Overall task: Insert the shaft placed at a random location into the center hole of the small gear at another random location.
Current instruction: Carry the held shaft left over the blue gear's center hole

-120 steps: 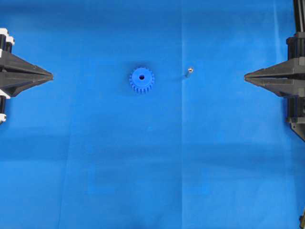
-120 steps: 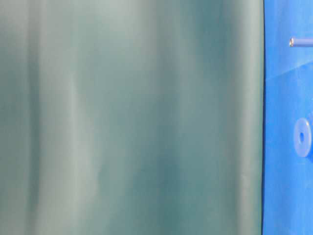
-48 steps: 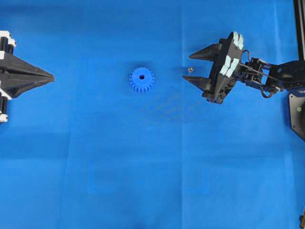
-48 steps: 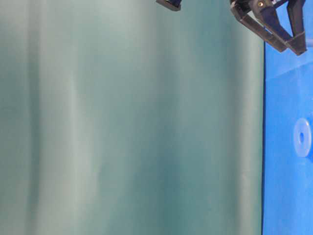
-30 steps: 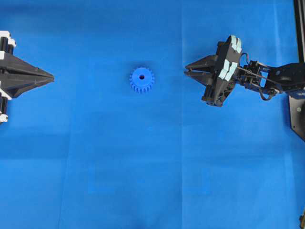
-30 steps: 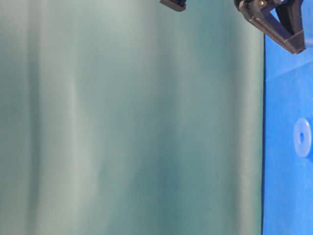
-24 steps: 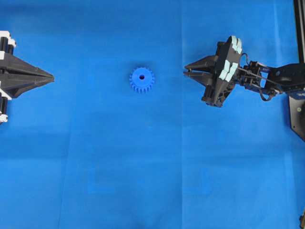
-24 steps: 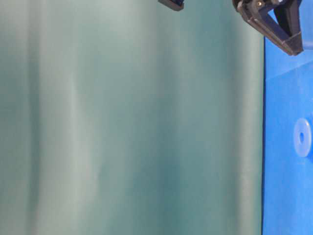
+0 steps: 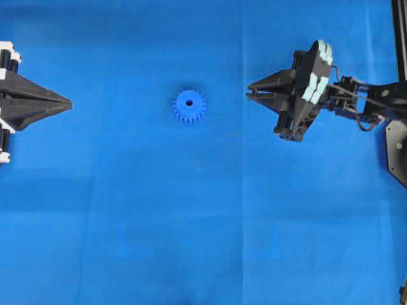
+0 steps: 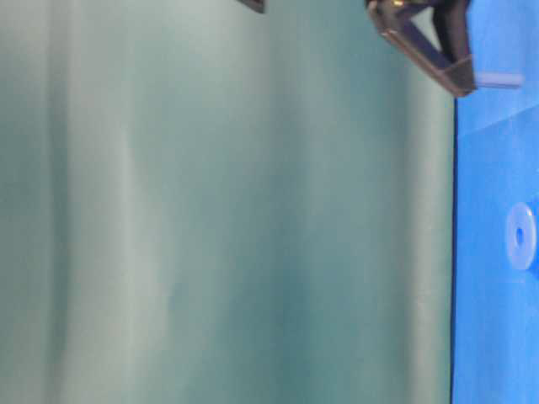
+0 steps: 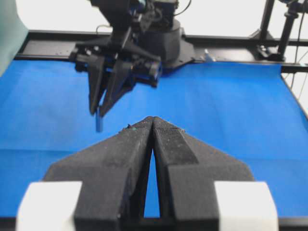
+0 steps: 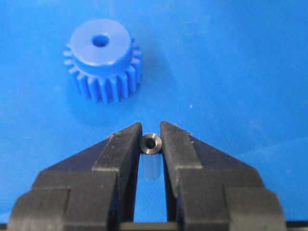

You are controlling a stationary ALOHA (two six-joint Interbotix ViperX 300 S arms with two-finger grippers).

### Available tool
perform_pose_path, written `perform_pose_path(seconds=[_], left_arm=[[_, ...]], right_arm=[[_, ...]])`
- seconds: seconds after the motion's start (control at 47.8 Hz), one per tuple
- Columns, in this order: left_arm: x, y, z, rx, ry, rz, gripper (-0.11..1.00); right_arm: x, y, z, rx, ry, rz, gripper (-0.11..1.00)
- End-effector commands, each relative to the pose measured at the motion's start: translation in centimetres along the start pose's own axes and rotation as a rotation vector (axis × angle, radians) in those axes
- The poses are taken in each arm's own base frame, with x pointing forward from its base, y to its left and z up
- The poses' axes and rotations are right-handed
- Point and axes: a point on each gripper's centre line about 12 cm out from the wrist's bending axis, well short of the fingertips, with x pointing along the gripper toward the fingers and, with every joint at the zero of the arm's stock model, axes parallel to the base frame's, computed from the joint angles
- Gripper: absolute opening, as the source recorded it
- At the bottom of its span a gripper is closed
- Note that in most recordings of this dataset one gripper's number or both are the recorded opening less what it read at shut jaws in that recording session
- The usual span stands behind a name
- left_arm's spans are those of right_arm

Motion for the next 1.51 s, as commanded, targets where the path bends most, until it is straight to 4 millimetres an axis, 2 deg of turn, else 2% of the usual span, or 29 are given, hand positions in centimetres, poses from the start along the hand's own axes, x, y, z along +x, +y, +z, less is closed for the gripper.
perform_pose_path(seconds=[0.0, 0.188, 0.356, 0.523, 0.795, 0.984, 1.193, 1.486], left_arm=[[0.1, 0.0, 0.5, 0.002, -0.018, 0.001, 0.00], [0.1, 0.0, 0.5, 0.002, -0.018, 0.001, 0.00], [0.1, 0.0, 0.5, 0.002, -0.020, 0.001, 0.00], [0.2, 0.0, 0.5, 0.002, -0.018, 0.001, 0.00], [0.2, 0.0, 0.5, 0.002, -0.018, 0.001, 0.00], [0.2, 0.0, 0.4, 0.002, -0.017, 0.001, 0.00], [0.2, 0.0, 0.4, 0.002, -0.017, 0.001, 0.00], [0.2, 0.0, 0.4, 0.002, -0.015, 0.001, 0.00]], right_arm=[[-0.6, 0.4, 1.8, 0.002, -0.032, 0.015, 0.03], [-0.8, 0.5, 2.2, 0.002, -0.034, 0.018, 0.03], [0.2, 0.7, 2.8, 0.002, -0.037, 0.020, 0.03], [2.3, 1.5, 3.9, 0.001, -0.040, 0.030, 0.03], [6.8, 3.1, 6.3, -0.001, -0.022, 0.052, 0.03], [8.7, 3.9, 7.5, -0.004, -0.020, 0.065, 0.03], [9.4, 4.5, 7.8, -0.004, -0.013, 0.075, 0.03], [9.9, 4.3, 6.4, -0.006, 0.018, 0.067, 0.03]])
